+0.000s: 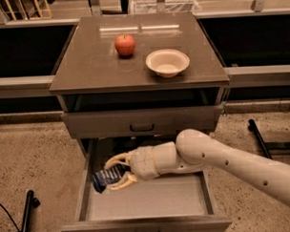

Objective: Pick rxbar blueberry from middle drawer and place on counter

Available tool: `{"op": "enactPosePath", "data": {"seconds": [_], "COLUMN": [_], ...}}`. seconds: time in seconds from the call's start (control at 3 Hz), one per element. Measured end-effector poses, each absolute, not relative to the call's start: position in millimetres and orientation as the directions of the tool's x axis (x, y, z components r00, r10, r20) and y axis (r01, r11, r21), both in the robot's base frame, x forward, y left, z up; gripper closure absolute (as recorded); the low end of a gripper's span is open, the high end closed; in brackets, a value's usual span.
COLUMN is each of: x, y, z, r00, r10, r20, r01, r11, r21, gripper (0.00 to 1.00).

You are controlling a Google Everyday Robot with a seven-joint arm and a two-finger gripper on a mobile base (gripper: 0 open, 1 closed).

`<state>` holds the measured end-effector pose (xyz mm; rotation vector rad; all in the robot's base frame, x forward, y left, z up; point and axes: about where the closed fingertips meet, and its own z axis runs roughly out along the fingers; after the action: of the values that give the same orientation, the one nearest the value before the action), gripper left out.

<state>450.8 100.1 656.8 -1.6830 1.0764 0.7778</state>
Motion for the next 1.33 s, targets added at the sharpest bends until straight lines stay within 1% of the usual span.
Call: {"op": "enactPosePath", "data": {"seconds": [0.33, 0.67, 1.0, 1.33], "x": [466, 517, 548, 545], "y": [136, 156, 172, 177], "z": [746, 818, 849, 851], "r00": [0.441, 0.462, 0.455, 0.466], "r10": [-0.379, -0.459, -0.443, -0.436], "r20": [-0.813, -0.759, -0.772, -0.77], "r01": [-0.886, -0.835, -0.832, -0.83], "r11": [-0.037, 0.061, 0.096, 0.087], "r21": [-0.463, -0.546, -0.546, -0.551], "gripper": [1.0, 1.0, 1.0, 1.0]}}
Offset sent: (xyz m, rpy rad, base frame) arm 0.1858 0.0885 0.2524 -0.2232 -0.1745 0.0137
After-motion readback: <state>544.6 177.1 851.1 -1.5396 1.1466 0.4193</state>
